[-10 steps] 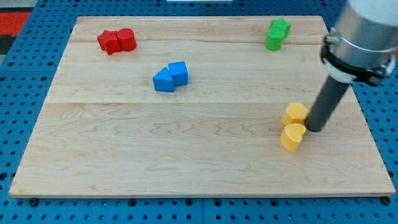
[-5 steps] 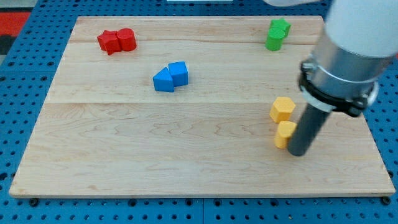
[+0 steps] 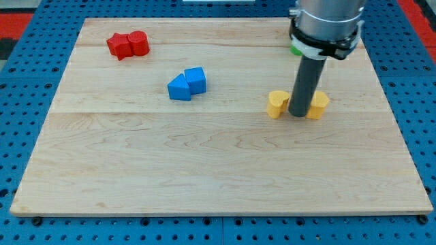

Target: Push yellow blocks towards top of the board

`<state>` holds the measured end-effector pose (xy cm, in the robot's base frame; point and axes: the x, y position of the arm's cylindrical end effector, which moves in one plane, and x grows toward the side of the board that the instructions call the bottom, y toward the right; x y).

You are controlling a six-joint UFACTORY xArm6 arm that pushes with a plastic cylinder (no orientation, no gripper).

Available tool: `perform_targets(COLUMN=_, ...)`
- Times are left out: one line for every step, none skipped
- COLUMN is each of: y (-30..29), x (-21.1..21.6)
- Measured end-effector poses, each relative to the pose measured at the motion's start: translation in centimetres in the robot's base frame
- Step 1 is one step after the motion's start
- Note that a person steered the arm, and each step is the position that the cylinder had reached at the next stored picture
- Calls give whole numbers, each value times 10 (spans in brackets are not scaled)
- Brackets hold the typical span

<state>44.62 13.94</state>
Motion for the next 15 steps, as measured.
perform_targets(y=3, x=16)
perform_targets(y=14, x=25)
perform_targets(y=32, x=-5)
perform_targets(y=36, x=-21)
perform_targets(y=29, x=10)
perform_targets(y=-26, x=20)
perform_targets(y=-58, x=3)
perform_targets(y=-46, x=-17)
perform_targets(y=-60, x=-24)
perform_targets(y=-122, x=-11)
perform_targets(y=-113, x=-46)
perform_targets(y=-110, x=-56)
perform_targets(y=-91, x=-56)
perform_targets(y=-58, x=-56)
perform_targets(y=-23, x=-56)
